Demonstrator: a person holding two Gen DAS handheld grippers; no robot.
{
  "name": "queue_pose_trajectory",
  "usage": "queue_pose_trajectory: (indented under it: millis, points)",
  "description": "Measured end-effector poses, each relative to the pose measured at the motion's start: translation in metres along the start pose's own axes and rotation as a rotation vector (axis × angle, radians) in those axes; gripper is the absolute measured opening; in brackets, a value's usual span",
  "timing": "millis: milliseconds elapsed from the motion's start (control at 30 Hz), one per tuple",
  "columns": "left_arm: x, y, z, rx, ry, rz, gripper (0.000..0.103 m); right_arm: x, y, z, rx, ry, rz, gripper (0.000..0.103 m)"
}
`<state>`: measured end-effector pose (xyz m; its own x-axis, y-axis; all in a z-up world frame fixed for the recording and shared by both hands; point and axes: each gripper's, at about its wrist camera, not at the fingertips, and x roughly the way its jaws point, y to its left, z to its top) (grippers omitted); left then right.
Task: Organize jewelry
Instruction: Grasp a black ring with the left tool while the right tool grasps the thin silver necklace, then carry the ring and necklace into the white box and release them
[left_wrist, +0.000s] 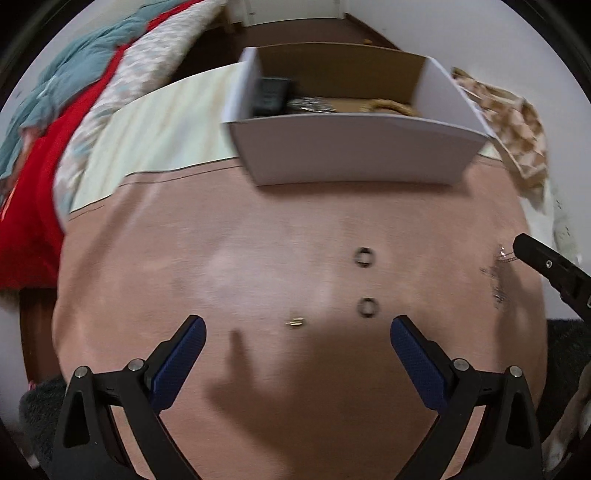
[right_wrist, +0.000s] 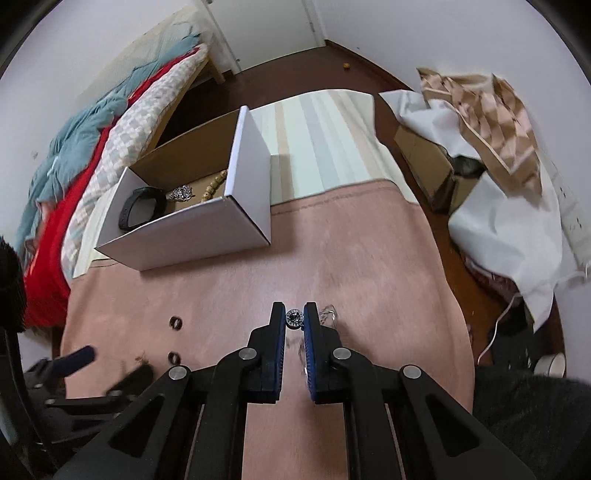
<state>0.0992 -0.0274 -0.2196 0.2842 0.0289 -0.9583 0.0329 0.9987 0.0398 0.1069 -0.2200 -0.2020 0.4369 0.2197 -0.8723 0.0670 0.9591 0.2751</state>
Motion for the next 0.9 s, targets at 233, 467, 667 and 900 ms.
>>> queue_pose_trajectory:
  millis: [233, 467, 667, 900]
  points:
    - [0.011, -0.024, 0.004, 0.067, 0.011, -0.006, 0.062, -0.010, -0.016, -0.009, 0.045, -0.001, 0.005, 0.010]
    - [0.013, -0.038, 0.005, 0.107, -0.001, -0.021, 0.019, -0.012, -0.023, -0.008, 0.061, -0.009, 0.009, 0.010]
    - [0.010, -0.046, 0.003, 0.139, -0.008, -0.027, 0.010, -0.017, -0.023, -0.004, 0.063, -0.021, 0.023, 0.010]
    - [0.000, -0.047, 0.005, 0.142, -0.031, -0.040, 0.010, -0.035, -0.018, 0.004, 0.058, -0.051, 0.056, 0.010]
